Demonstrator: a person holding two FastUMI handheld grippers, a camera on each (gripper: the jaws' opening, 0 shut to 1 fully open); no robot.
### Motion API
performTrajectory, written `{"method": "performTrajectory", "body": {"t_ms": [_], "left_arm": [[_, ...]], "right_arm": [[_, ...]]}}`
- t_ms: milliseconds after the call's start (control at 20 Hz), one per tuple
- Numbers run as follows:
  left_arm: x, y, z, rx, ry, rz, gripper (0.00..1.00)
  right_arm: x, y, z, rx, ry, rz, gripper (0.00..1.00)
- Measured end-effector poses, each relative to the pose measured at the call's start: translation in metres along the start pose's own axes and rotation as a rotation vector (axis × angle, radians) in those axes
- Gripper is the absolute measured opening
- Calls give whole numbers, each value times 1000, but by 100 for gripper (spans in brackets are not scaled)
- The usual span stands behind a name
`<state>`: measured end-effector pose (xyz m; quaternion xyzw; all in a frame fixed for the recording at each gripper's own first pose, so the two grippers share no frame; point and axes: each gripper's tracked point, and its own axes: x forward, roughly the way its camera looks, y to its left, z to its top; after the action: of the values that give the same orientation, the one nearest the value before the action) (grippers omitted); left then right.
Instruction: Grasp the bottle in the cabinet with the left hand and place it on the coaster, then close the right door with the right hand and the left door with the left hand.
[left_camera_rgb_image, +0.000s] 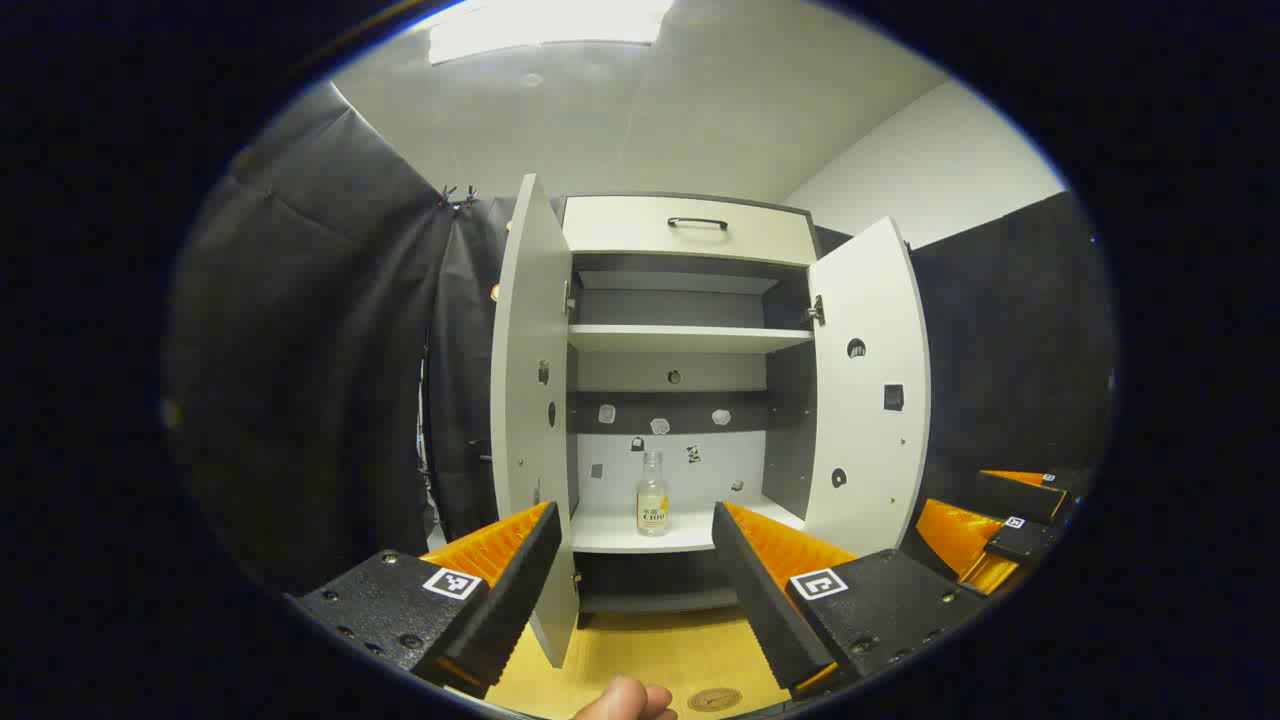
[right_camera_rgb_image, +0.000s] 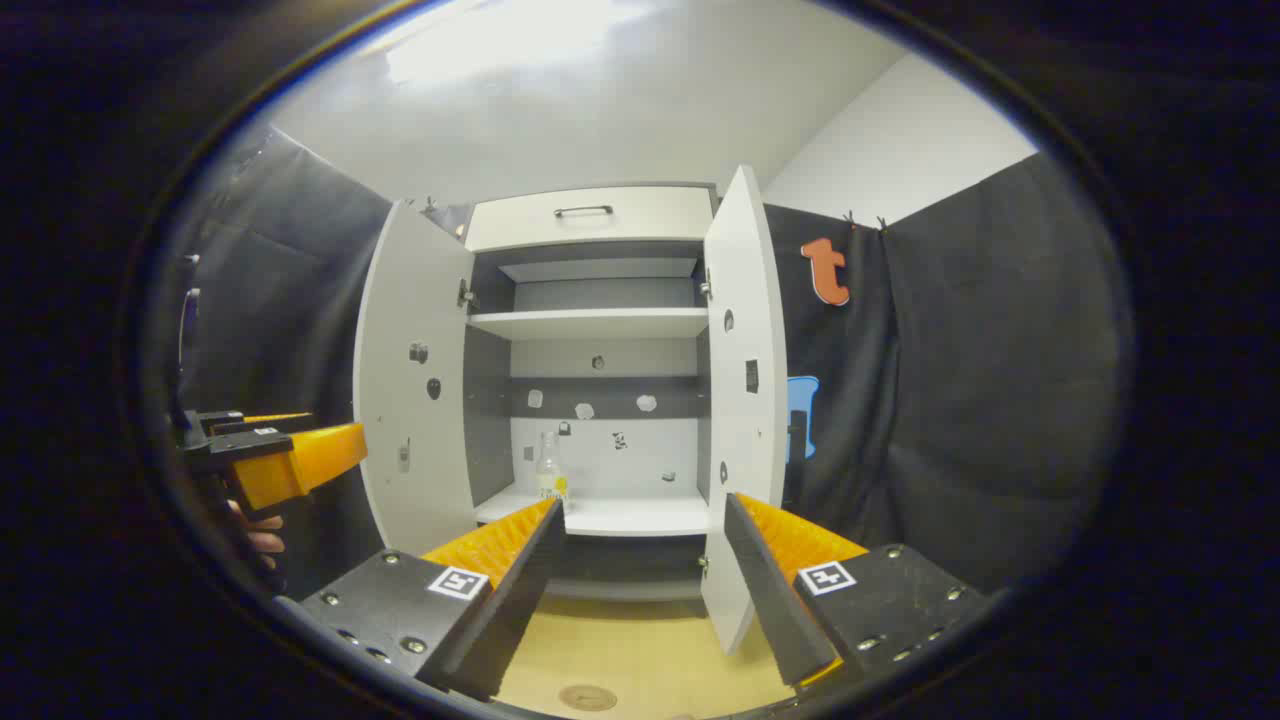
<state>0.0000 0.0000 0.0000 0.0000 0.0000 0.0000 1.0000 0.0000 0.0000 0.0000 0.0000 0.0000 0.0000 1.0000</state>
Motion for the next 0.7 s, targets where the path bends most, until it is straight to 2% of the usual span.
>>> {"method": "performTrajectory", "body": {"t_ms": [50,150,300,400,450,500,700], "left_arm": [[-1,-1,-1,-2,8,1,100],[-3,-4,-3,-5,20,11,96],[-8,-8,-8,8,43,19,96],[-11,-10,-8,12,40,29,96],[-12,-12,-8,11,40,32,93],[-13,-14,-10,7,46,32,96],[-11,-17,-15,24,62,24,96]], "right_arm": [[0,-5,1,-5,2,-3,95],[1,-18,3,-25,-1,-17,97],[0,-26,5,-35,-14,-13,97],[-3,-28,8,-45,-25,5,95],[-5,-28,9,-49,-28,11,95],[-6,-30,8,-50,-27,9,95],[-7,-25,6,-38,-29,44,97]]}}
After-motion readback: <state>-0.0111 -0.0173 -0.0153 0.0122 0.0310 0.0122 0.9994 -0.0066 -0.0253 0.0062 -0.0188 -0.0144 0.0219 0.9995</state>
